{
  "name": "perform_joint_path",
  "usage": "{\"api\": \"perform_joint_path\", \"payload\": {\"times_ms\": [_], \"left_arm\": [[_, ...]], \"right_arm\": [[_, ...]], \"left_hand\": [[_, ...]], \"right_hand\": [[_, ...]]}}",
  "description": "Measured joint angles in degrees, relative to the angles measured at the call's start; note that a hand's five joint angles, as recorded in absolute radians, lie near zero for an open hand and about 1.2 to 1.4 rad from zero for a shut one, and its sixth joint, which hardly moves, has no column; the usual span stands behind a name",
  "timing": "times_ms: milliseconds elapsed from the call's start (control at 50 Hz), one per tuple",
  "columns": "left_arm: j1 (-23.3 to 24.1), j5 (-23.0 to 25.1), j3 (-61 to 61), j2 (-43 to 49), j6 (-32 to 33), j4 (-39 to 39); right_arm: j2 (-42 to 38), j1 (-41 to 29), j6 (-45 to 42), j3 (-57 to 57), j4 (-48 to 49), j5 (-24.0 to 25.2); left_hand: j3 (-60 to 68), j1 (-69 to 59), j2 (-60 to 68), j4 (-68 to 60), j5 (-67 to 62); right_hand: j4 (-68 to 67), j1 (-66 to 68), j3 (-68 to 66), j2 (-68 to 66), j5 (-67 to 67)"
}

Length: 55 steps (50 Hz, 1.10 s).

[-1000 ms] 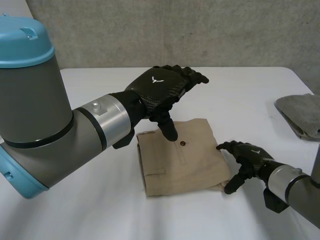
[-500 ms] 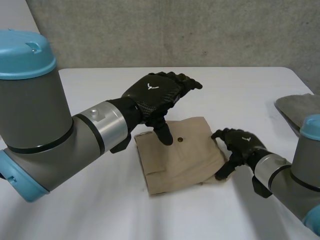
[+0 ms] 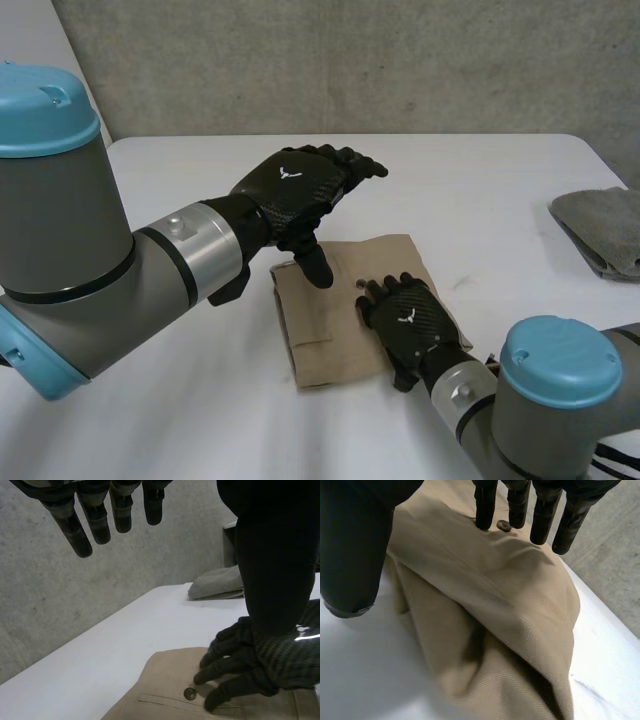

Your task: Fold the laundry.

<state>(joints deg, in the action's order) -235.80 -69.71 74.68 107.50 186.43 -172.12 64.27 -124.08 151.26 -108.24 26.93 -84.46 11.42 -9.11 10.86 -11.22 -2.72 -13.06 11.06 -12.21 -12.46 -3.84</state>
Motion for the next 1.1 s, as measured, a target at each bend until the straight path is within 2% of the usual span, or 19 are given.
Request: {"api": "perform_joint_path", "payload": {"times_ms": [120,160,360,540,700,740,800,860,1000,1020,1040,1080,1100], "left_arm": [[-0.3,0.02,0.15,-0.01,-0.02,-0.11],[-0.44,0.02,0.25,-0.01,-0.02,-0.23],[-0.64,0.04,0.81,-0.01,-0.02,-0.77],[-0.63,0.1,1.08,-0.01,-0.02,-0.85],[-0.57,0.07,1.16,-0.01,-0.02,-0.85],[-0.55,0.06,1.25,-0.01,-0.01,-0.85],[-0.55,0.06,1.51,-0.03,-0.02,-0.84],[-0.57,0.08,1.8,-0.07,-0.02,-0.84],[-0.82,0.09,2.2,-0.1,-0.02,-0.84],[-0.89,0.09,2.23,-0.11,-0.01,-0.84],[-1.04,0.09,2.28,-0.13,-0.02,-0.84],[-1.23,0.09,2.35,-0.15,-0.02,-0.84],[-1.36,0.1,2.4,-0.16,-0.02,-0.84]], "right_arm": [[-2.16,0.25,-1.46,1.7,2.25,0.0],[-2.91,0.32,-2.04,2.29,2.77,0.11],[-5.6,0.41,-2.85,5.06,3.37,0.67],[-7.11,0.43,-2.78,7.16,3.44,0.72],[-8.14,0.43,-2.58,9.67,3.5,0.94],[-8.83,0.42,-2.51,10.31,3.47,0.99],[-9.56,0.46,-2.39,11.13,3.38,1.02],[-9.9,0.79,-2.27,11.97,3.17,1.01],[-8.23,2.91,-2.37,13.75,0.53,1.2],[-7.76,3.28,-2.34,14.06,-0.85,1.45],[-7.23,3.72,-2.28,14.45,-2.93,1.9],[-6.62,4.35,-2.11,14.96,-6.72,2.83],[-6.34,4.7,-1.99,15.2,-9.11,3.52]], "left_hand": [[0.0,0.0,0.0,0.0,0.0],[0.0,0.0,0.0,0.0,0.0],[0.0,0.0,0.0,0.0,0.0],[0.0,0.0,0.0,0.0,0.0],[0.0,0.0,0.0,0.0,0.0],[0.0,0.0,0.0,0.0,0.0],[0.0,0.0,0.0,0.0,0.0],[0.0,0.0,0.0,0.0,0.0],[0.0,0.0,0.0,0.0,0.0],[0.0,0.0,0.0,0.0,0.0],[0.0,0.0,0.0,0.0,0.0],[0.0,0.0,0.0,0.0,0.0],[0.0,0.0,0.0,0.0,0.0]], "right_hand": [[-1.39,1.42,-2.92,-1.54,-1.75],[-8.78,7.83,-9.94,-9.22,-7.23],[-14.8,12.29,-15.77,-14.46,-11.41],[-24.61,18.29,-25.53,-25.44,-15.05],[-39.14,29.09,-39.33,-39.51,-32.5],[-39.14,29.09,-39.33,-39.51,-32.5],[-50.56,36.2,-48.62,-50.89,-42.0],[-54.43,37.75,-50.83,-53.49,-44.07],[-50.51,37.68,-49.36,-50.22,-43.85],[-40.92,33.72,-42.78,-41.2,-39.73],[-30.73,25.56,-31.16,-30.16,-29.61],[-20.26,17.58,-21.06,-20.79,-19.2],[-20.26,17.58,-21.06,-20.79,-19.2]]}}
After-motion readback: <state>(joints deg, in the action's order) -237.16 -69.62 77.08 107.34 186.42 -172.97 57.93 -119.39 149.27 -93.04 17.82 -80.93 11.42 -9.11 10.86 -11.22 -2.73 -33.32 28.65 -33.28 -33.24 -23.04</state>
